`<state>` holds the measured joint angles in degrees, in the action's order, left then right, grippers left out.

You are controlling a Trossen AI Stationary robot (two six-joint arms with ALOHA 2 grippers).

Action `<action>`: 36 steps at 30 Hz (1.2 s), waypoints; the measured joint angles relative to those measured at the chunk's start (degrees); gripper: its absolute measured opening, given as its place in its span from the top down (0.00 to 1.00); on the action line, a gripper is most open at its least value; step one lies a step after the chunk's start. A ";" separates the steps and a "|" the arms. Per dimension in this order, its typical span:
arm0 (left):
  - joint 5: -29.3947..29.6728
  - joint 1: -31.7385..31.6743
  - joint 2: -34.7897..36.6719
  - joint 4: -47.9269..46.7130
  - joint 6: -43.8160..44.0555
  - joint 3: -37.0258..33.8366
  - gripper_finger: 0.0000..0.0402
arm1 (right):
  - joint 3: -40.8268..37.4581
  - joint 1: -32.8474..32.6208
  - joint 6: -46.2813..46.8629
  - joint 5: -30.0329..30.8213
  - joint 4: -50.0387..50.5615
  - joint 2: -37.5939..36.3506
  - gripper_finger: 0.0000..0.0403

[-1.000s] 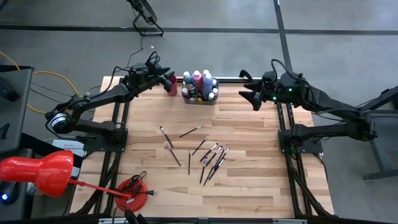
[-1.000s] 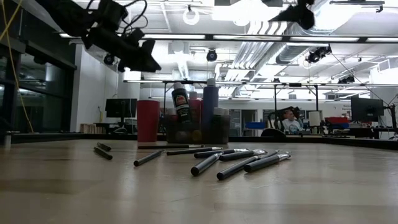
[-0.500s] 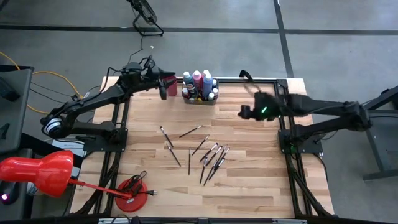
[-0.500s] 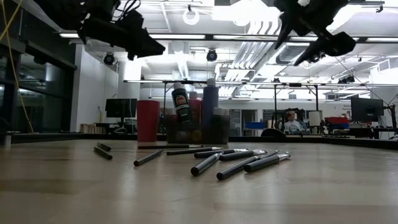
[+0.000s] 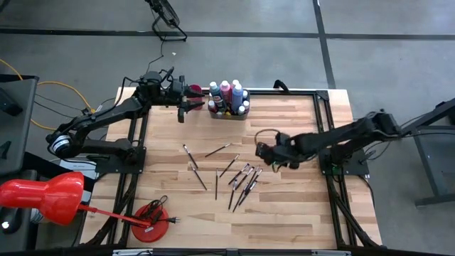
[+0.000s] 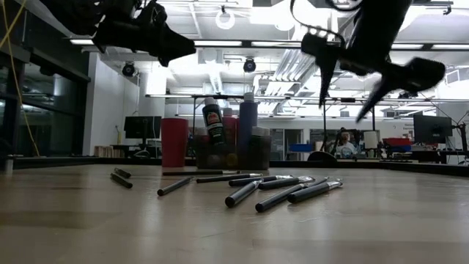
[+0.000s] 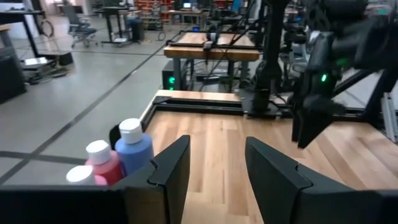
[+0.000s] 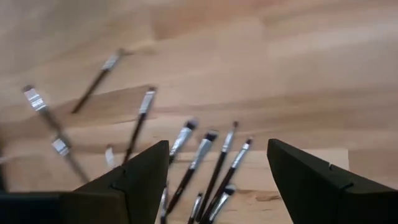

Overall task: Pick & Place Paint Supplies
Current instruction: Put the black paint brush into the pink cup

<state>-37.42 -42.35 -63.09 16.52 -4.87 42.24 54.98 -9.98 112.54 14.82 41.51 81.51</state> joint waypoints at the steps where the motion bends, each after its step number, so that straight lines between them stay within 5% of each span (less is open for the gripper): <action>1: -0.56 0.00 0.00 0.00 -0.02 0.00 0.62 | 0.00 -0.62 2.57 -0.06 -0.06 1.45 0.34; 9: -3.31 0.00 0.00 -0.17 -1.32 0.00 0.62 | 0.00 -3.24 14.82 -3.68 -1.93 10.58 0.34; 16: -4.32 0.00 0.00 -0.49 -1.44 0.00 0.62 | 0.00 -2.83 16.12 -4.45 -7.37 14.45 0.36; 36: -5.54 0.00 -0.04 -4.68 -4.06 0.02 0.62 | 0.02 -1.38 19.40 -6.60 -2.41 17.49 0.52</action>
<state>-42.96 -42.35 -63.13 11.84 -8.93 42.26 55.00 -11.36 131.94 8.22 39.10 99.00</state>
